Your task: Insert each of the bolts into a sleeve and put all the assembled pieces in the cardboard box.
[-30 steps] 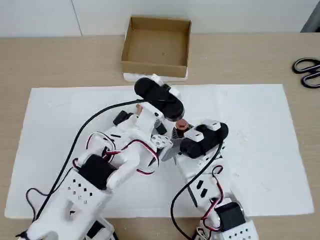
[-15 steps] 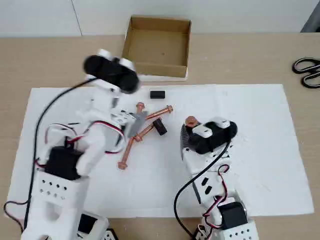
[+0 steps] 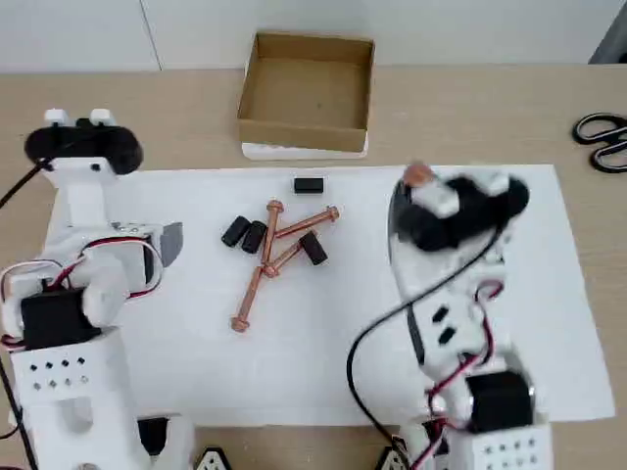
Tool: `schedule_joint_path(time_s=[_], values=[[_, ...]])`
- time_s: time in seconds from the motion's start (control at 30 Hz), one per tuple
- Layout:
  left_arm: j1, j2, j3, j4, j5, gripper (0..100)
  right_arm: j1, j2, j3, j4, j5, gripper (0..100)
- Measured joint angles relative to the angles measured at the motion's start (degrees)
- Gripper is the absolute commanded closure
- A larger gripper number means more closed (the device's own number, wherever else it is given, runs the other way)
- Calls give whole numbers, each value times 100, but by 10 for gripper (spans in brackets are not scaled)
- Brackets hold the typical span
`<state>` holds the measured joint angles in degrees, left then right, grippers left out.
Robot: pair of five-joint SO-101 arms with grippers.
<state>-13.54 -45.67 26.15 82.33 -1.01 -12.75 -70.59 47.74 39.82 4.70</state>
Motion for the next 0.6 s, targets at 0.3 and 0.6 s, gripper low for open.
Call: schedule_joint_path(time_s=[0.3, 0.6], values=[[-607, 0, 0, 457, 0, 744, 0, 5011, -4607, 0, 0, 996], [-844, 0, 0, 879, 0, 744, 0, 9600, -8413, -440, 0, 996]])
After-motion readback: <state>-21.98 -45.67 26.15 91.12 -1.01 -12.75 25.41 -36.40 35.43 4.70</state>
